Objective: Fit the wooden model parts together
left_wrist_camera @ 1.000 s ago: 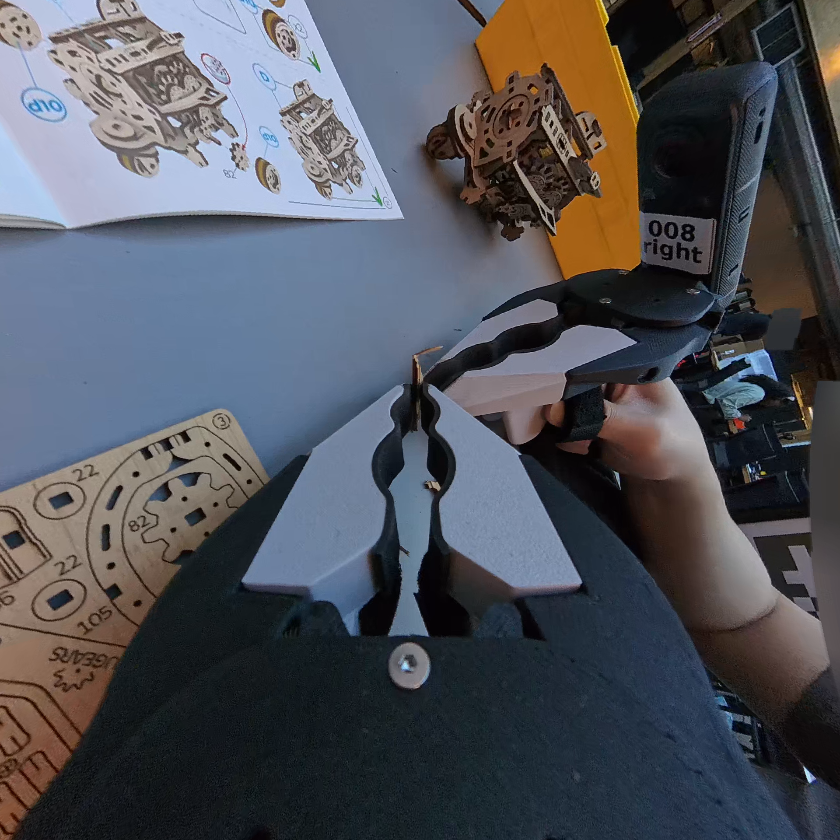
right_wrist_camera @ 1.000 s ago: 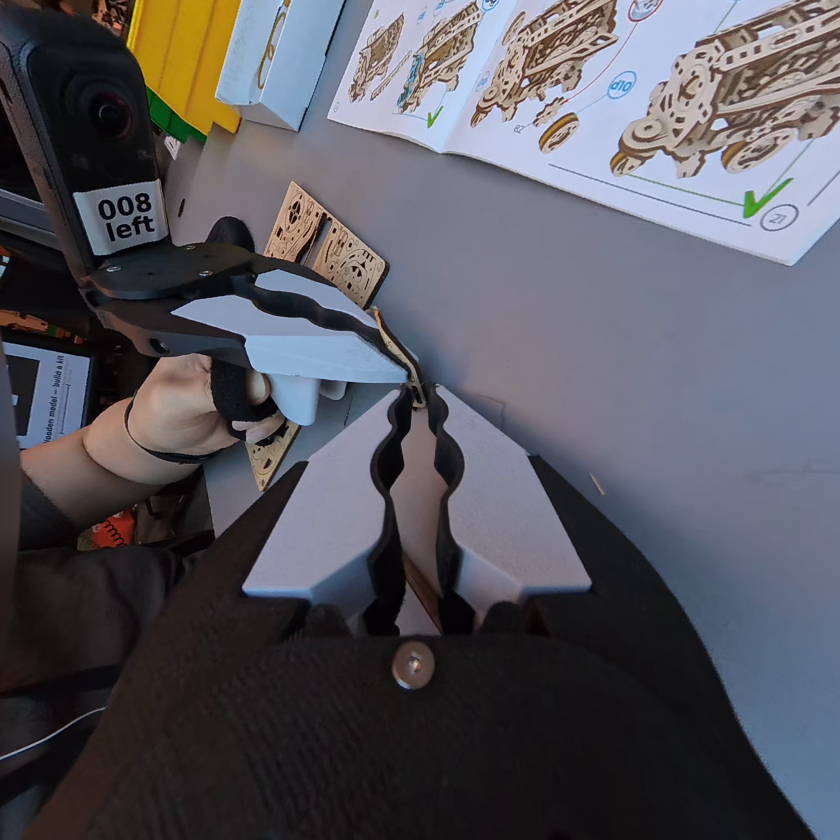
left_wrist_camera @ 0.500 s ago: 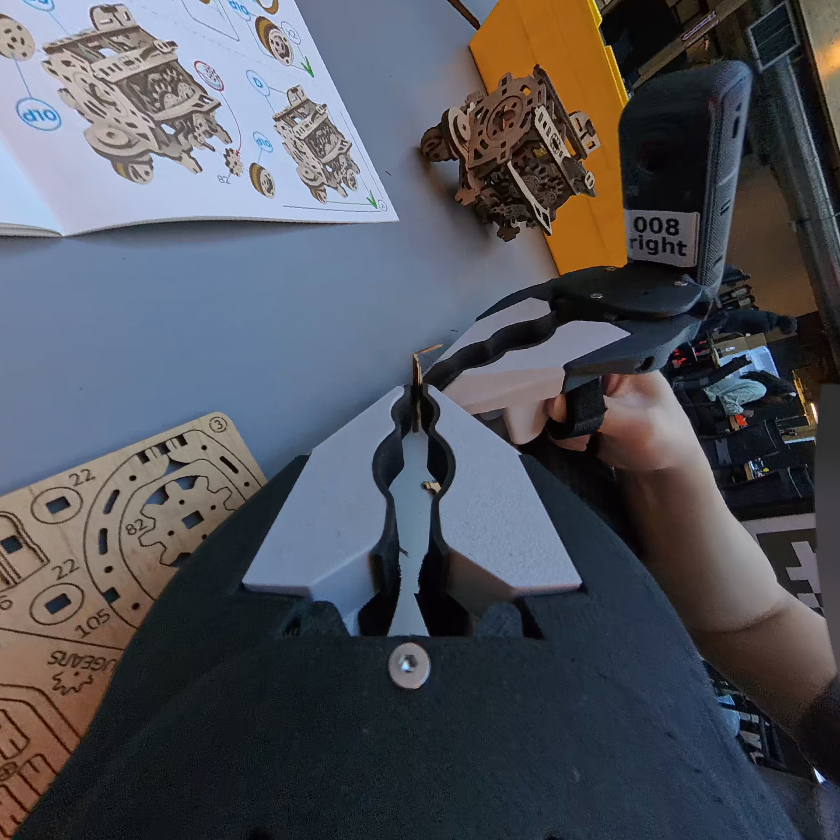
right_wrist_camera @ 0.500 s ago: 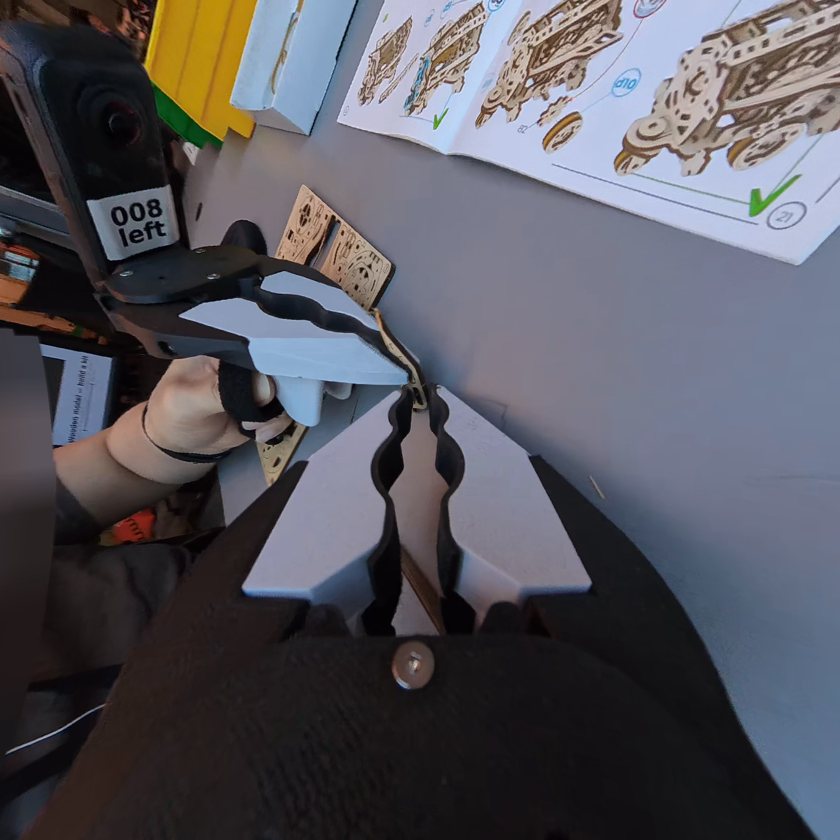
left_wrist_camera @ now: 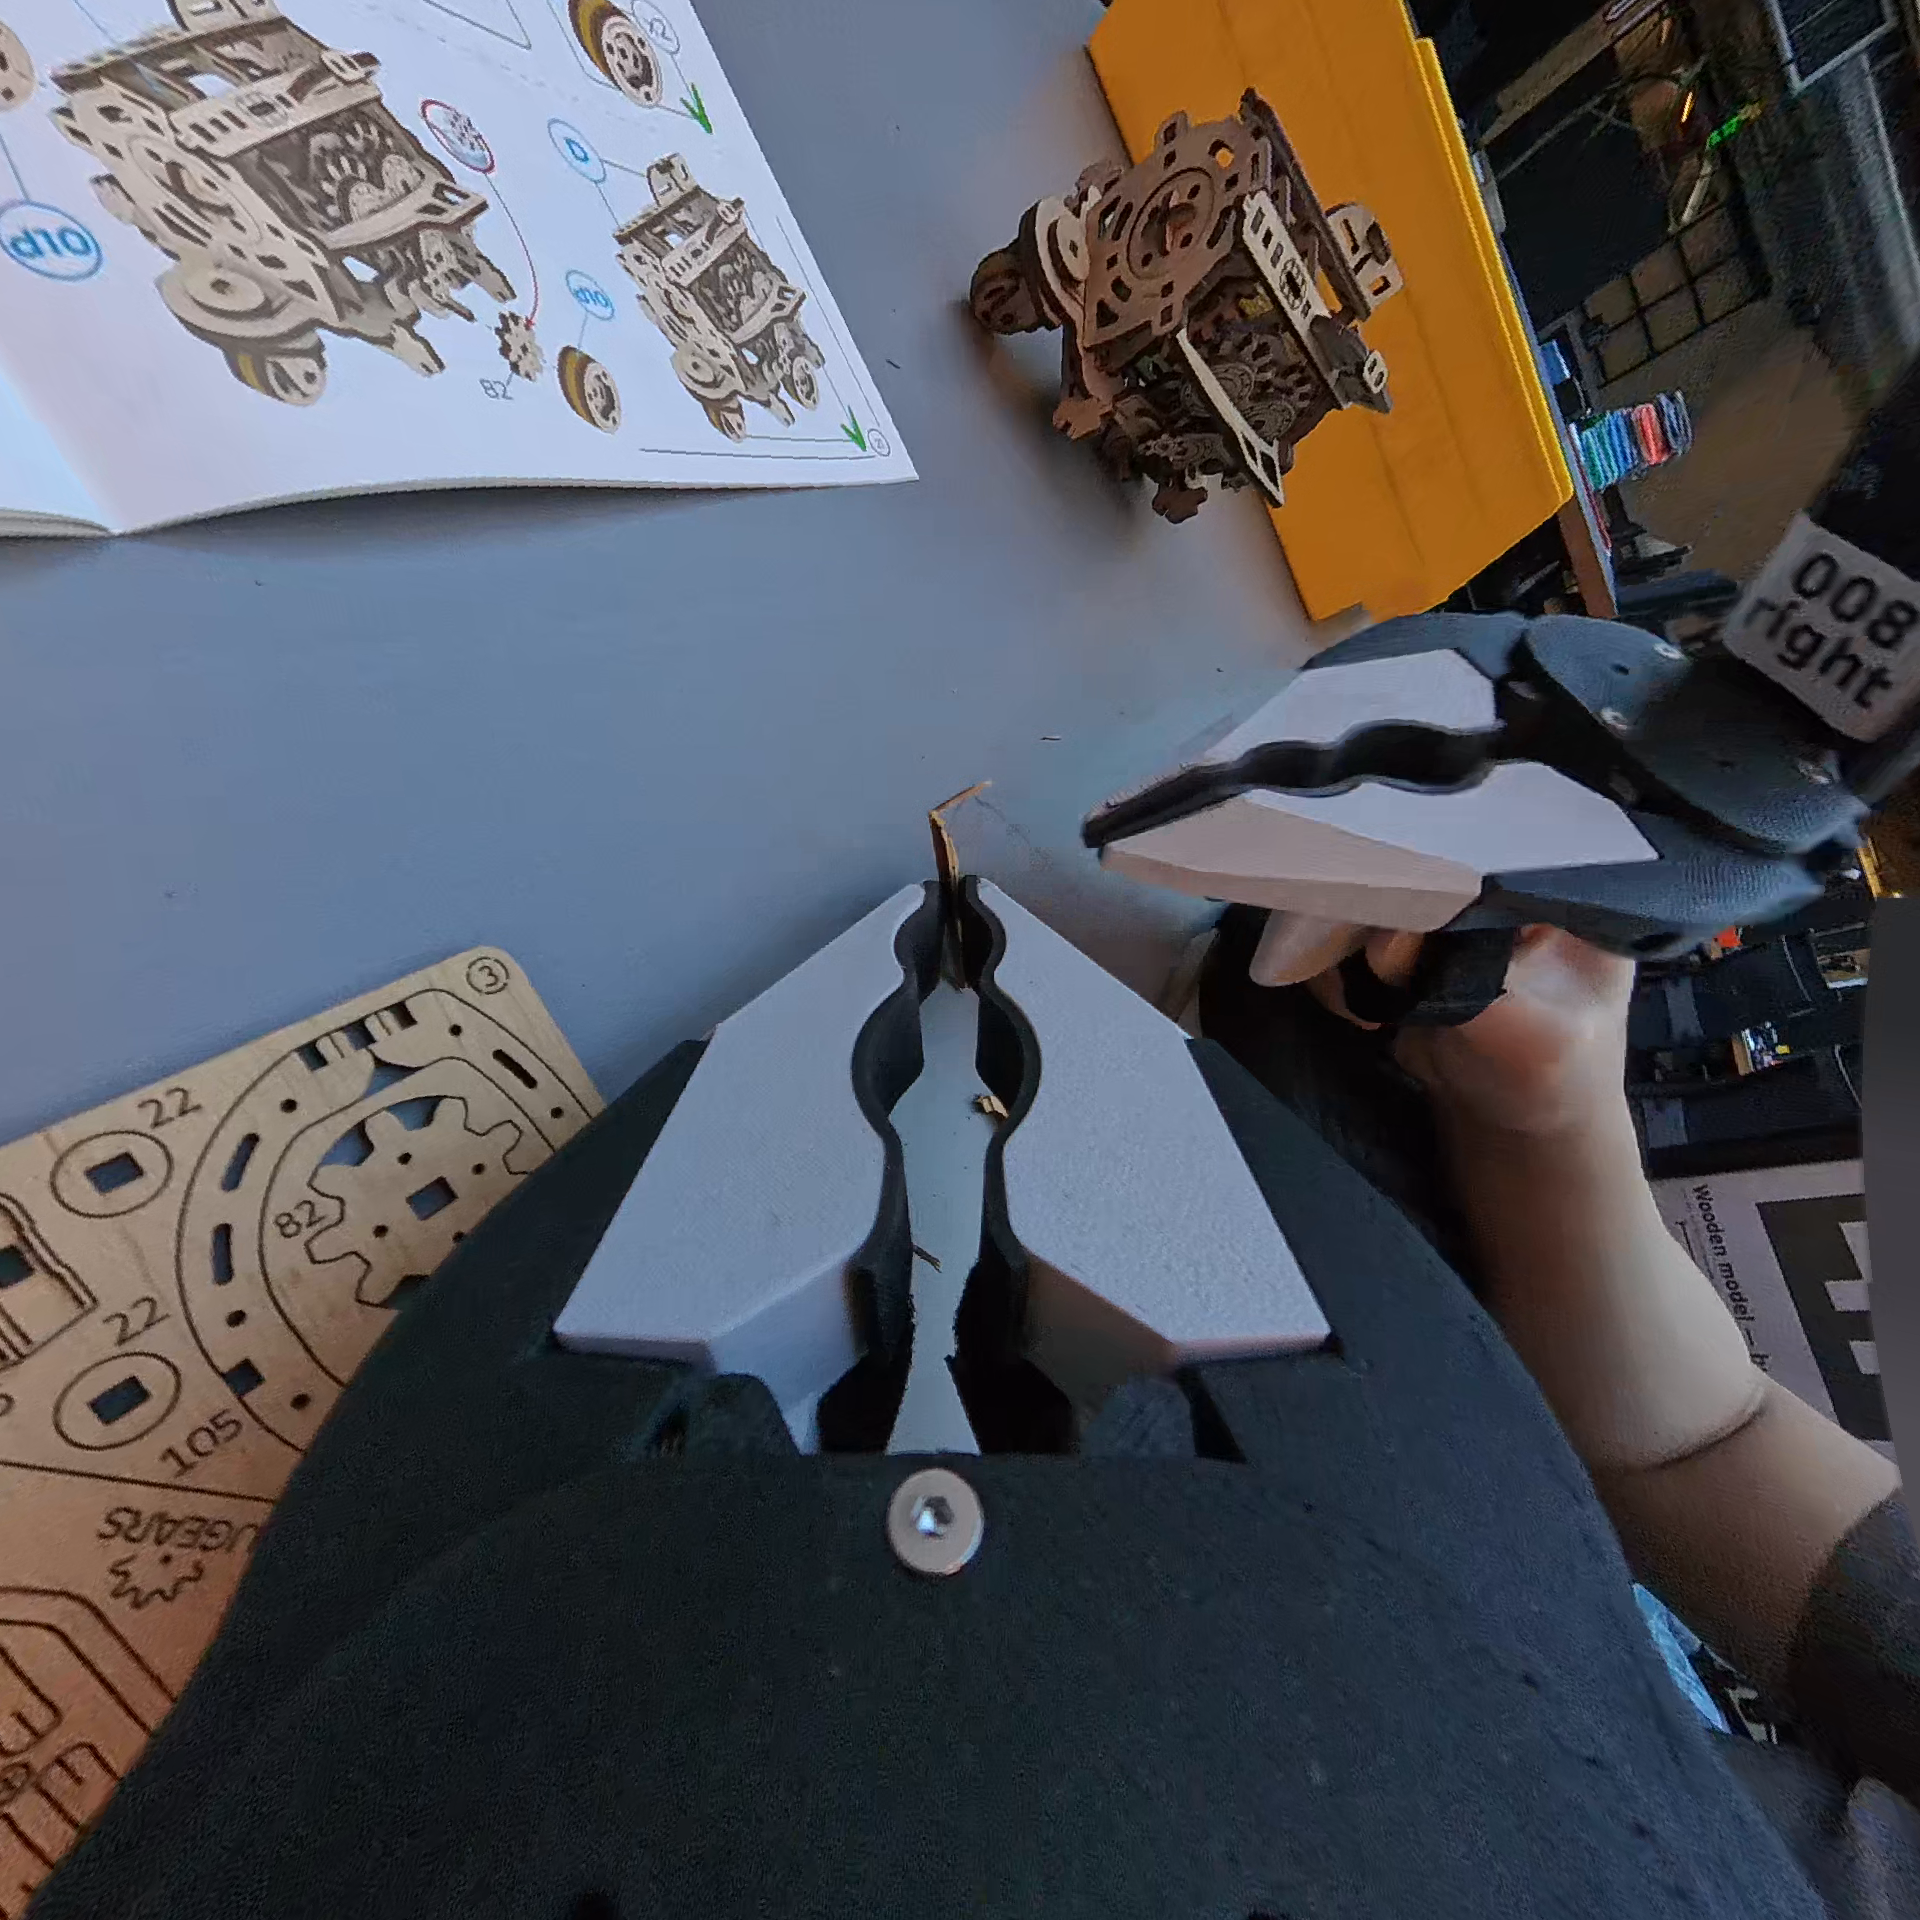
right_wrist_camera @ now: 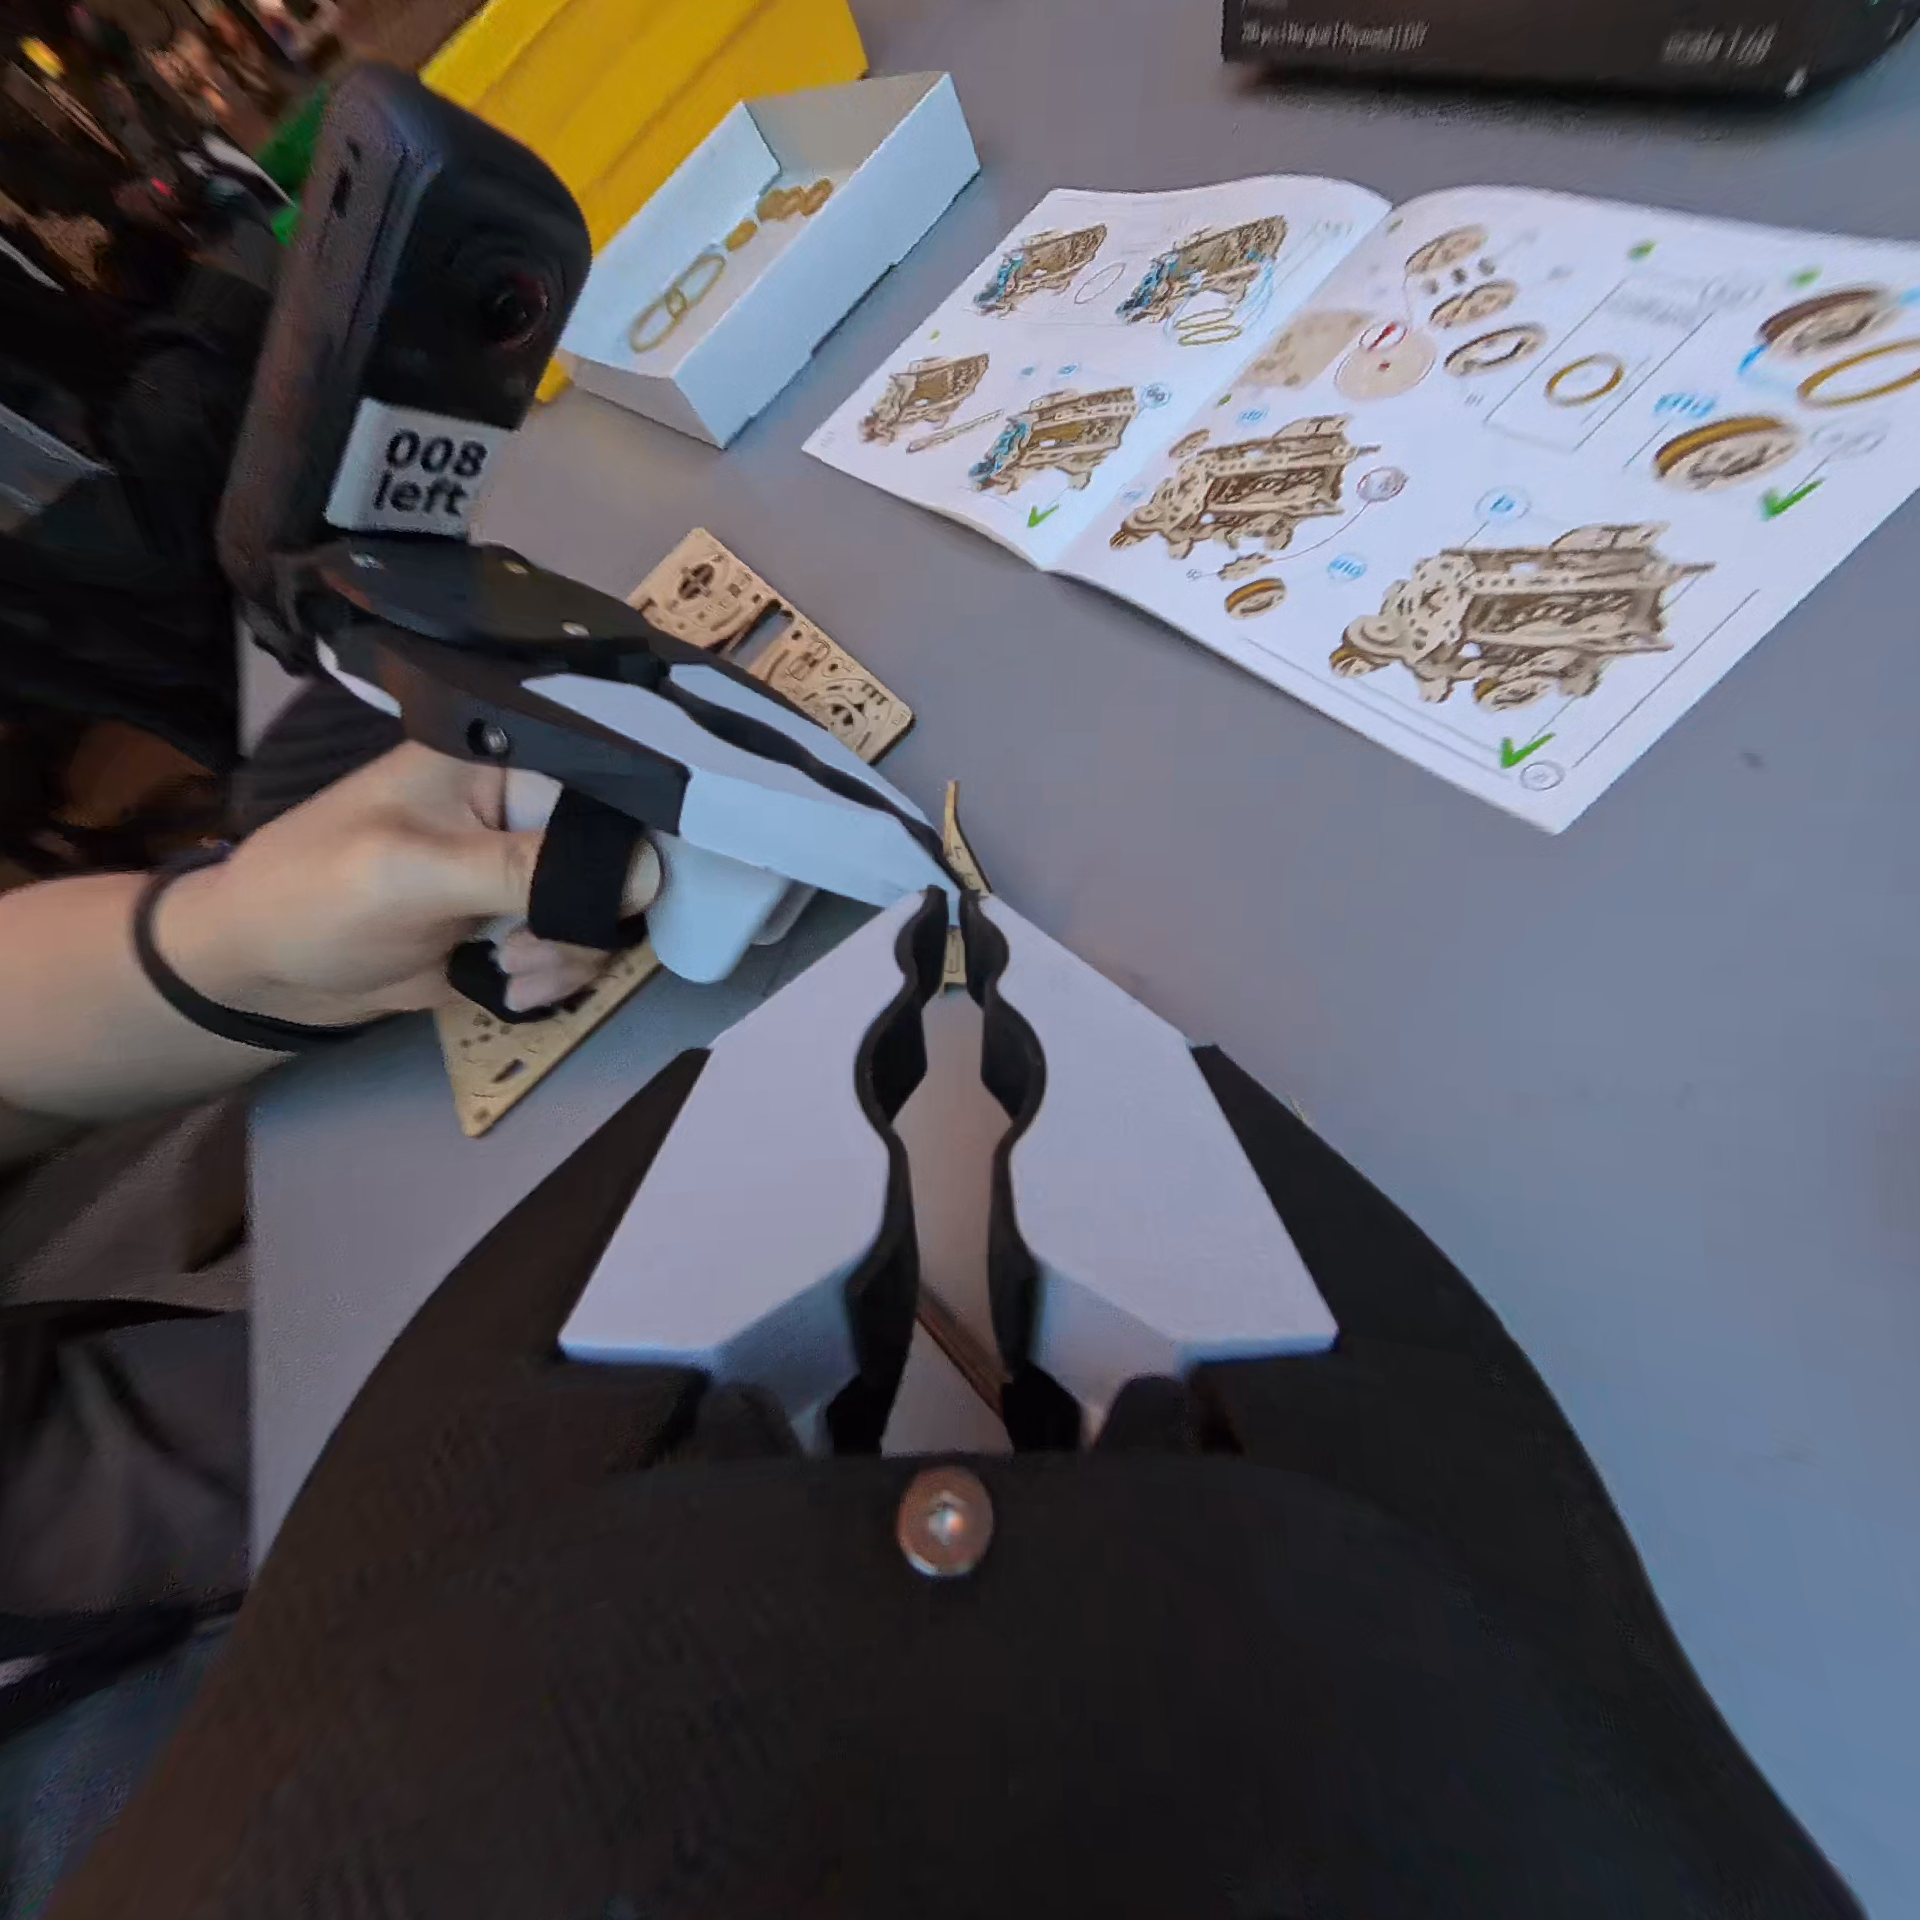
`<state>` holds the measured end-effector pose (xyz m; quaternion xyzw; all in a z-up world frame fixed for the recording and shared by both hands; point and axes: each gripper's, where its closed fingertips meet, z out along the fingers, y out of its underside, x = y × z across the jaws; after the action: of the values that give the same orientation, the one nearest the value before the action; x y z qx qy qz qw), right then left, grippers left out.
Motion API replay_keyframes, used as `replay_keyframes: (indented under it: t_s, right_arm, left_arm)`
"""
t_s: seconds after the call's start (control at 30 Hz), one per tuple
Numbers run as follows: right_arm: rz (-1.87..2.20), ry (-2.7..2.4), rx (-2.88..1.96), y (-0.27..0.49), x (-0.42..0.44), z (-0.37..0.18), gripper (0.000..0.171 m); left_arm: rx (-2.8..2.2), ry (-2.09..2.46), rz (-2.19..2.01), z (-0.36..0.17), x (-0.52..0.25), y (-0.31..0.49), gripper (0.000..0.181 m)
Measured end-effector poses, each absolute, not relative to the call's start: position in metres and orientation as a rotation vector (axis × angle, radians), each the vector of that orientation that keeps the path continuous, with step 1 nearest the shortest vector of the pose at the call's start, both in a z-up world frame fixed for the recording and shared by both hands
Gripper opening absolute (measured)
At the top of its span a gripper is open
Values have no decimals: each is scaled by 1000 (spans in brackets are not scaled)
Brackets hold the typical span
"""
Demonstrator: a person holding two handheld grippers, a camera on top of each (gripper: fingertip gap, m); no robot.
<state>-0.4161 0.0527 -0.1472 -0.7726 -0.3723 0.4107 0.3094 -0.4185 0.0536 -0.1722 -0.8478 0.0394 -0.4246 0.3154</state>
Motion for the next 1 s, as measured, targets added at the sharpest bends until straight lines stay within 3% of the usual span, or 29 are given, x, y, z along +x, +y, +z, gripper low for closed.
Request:
replay_keyframes:
  t_s: [0.03, 0.23, 0.4, 1.0]
  right_arm:
    - [973, -1041, -2002, 51, -414, -148, 0]
    - [296, -1537, -1579, 48, -413, -159, 0]
    - [160, -1819, -1268, 31, -416, -179, 0]
    - [190, -1728, -1385, 37, -418, -178, 0]
  left_arm:
    - [-2233, 103, -1120, -172, -418, 54, 0]
    - [-2249, 145, -1148, -173, -414, 51, 1]
    - [-2263, 189, -1195, -174, -411, 48, 1]
    - [-2261, 203, -1177, -174, -410, 48, 1]
